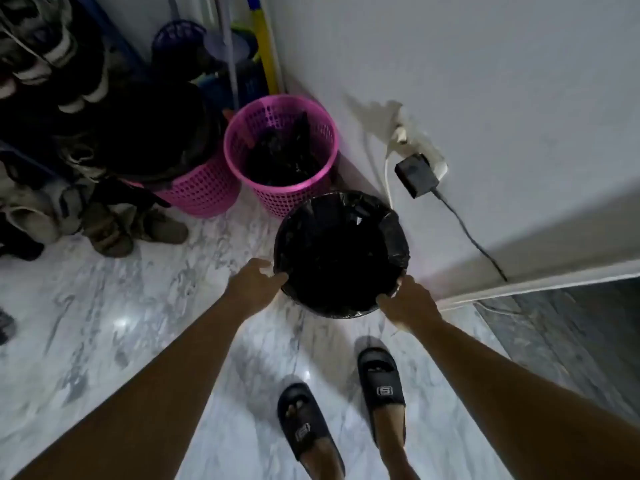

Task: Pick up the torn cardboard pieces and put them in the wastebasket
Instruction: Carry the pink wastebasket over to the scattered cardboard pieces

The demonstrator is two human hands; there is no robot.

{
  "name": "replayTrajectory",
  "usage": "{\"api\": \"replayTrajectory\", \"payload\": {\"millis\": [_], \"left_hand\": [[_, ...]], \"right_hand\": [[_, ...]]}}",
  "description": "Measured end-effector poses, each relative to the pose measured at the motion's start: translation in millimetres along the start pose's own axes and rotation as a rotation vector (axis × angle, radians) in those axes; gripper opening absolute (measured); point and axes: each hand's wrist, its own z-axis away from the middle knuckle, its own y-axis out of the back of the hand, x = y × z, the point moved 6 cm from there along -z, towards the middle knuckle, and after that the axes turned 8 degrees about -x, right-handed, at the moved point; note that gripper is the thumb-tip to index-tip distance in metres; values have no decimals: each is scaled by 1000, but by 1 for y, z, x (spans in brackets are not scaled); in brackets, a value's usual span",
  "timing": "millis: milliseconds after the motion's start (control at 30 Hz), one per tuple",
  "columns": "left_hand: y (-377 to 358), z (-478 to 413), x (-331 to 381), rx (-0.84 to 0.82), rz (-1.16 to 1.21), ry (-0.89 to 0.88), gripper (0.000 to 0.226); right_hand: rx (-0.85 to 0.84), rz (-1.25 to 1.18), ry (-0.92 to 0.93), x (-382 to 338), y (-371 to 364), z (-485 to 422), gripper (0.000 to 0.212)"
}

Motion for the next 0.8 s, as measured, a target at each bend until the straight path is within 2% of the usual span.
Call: {"api": "replayTrajectory", "payload": {"millis": [167, 267, 367, 467, 567, 667, 800], "left_hand": [[-32, -83, -31, 32, 254, 80, 81], [-57, -103, -46, 26, 419, 107, 89], [-67, -105, -49, 34, 454, 81, 68], [-59, -98, -59, 43, 438, 124, 57], [-32, -65, -83, 71, 447, 232, 43], [-1, -17, -121, 150, 452, 283, 52], [28, 111, -141, 246, 641, 340, 38]], "right_hand": [[89, -422, -271, 16, -34, -101, 84], [132, -469, -279, 25, -47, -123, 73], [173, -462, -286, 39, -50, -131, 56], [162, -511, -282, 40, -52, -121, 55], [110, -495, -231, 20, -46, -97, 57], [0, -403, -172, -17, -38, -49, 53], [-70, -198, -34, -86, -33, 38, 49]]}}
